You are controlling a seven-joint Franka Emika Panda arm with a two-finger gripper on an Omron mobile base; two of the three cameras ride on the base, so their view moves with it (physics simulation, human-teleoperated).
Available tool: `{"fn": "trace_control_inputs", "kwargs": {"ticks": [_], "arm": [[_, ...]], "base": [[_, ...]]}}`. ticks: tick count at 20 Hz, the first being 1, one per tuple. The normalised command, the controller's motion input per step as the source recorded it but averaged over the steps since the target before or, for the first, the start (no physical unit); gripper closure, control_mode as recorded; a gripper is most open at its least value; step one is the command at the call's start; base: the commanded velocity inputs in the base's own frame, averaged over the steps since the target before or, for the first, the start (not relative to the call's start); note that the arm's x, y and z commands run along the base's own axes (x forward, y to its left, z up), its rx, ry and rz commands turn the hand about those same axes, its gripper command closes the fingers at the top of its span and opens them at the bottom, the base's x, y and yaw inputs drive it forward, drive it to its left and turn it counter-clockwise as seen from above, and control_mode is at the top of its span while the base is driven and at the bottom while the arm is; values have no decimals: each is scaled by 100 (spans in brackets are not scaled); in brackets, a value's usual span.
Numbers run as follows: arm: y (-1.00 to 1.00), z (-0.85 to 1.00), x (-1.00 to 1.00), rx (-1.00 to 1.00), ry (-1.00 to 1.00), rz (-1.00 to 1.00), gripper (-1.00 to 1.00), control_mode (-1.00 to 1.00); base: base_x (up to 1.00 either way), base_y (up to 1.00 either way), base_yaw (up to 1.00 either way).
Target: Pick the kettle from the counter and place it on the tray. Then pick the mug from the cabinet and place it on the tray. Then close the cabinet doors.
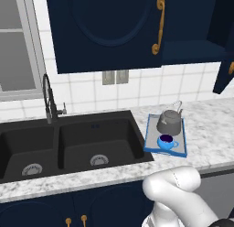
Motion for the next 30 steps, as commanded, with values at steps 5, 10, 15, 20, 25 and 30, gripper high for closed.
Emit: {"fn": "trace_control_inputs", "kwargs": {"ticks": [5, 10, 15, 20, 25, 30], "arm": [[34, -31, 100, 0, 17, 16, -100, -100], [31, -18, 100, 0, 3, 11, -100, -100], [22, -22, 100, 0, 0, 12, -100, -100], [15, -9, 100, 0, 0, 9, -100, -100], [14, 0, 91, 0, 8, 3, -100, -100], [3, -5, 55, -6, 3, 7, -100, -100]], "base": [[0, 0, 0], [0, 0, 0], [0, 0, 0], [0, 0, 0], [0, 0, 0], [0, 0, 0]]}}
